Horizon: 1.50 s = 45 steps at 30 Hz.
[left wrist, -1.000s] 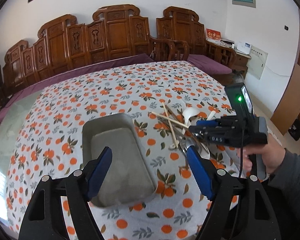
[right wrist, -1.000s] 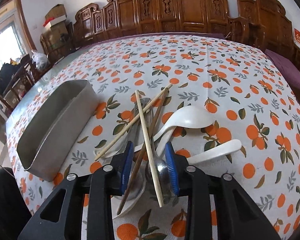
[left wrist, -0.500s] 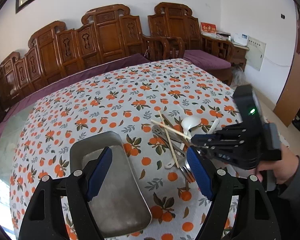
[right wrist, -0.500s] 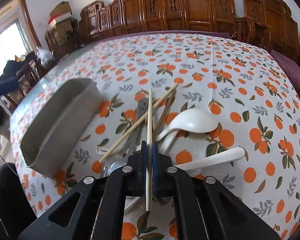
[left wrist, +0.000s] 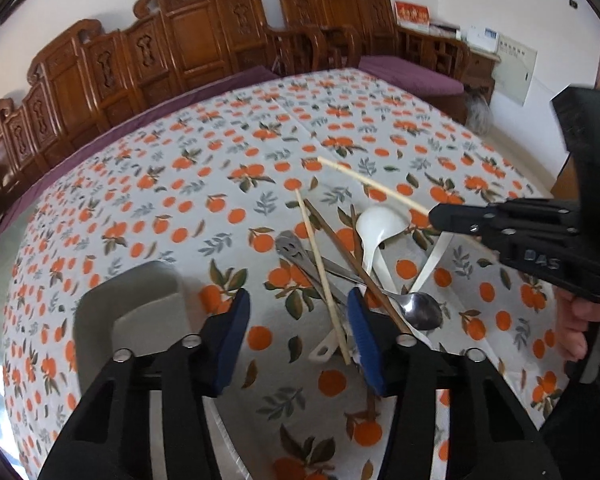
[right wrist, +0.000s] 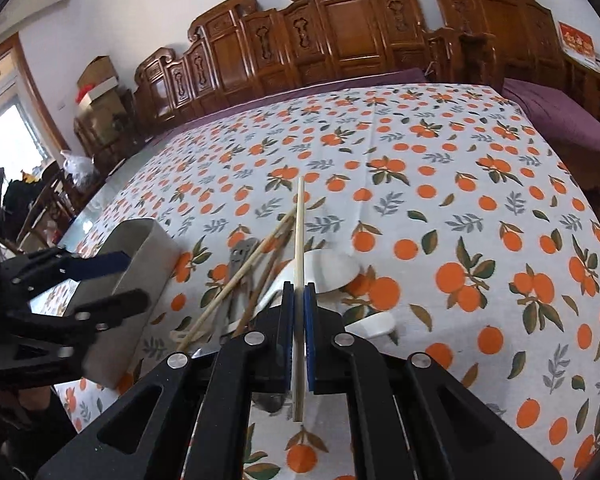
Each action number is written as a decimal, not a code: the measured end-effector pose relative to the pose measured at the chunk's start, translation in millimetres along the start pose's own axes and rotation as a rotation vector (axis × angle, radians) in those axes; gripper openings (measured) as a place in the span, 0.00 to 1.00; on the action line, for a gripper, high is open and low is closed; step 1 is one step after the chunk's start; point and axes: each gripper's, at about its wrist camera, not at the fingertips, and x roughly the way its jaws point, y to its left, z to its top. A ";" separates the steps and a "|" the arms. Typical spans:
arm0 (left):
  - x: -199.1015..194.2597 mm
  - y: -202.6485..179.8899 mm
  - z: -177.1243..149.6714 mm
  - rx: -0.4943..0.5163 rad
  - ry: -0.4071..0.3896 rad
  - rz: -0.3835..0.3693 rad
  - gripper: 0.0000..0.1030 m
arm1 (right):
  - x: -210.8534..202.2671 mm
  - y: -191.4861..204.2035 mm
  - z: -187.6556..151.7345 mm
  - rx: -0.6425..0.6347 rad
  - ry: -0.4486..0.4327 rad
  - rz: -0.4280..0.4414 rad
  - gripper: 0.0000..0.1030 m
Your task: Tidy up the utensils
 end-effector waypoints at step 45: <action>-53.7 41.8 -35.7 -0.157 0.001 -0.055 0.04 | 3.8 57.7 4.9 -0.084 -0.010 0.076 0.06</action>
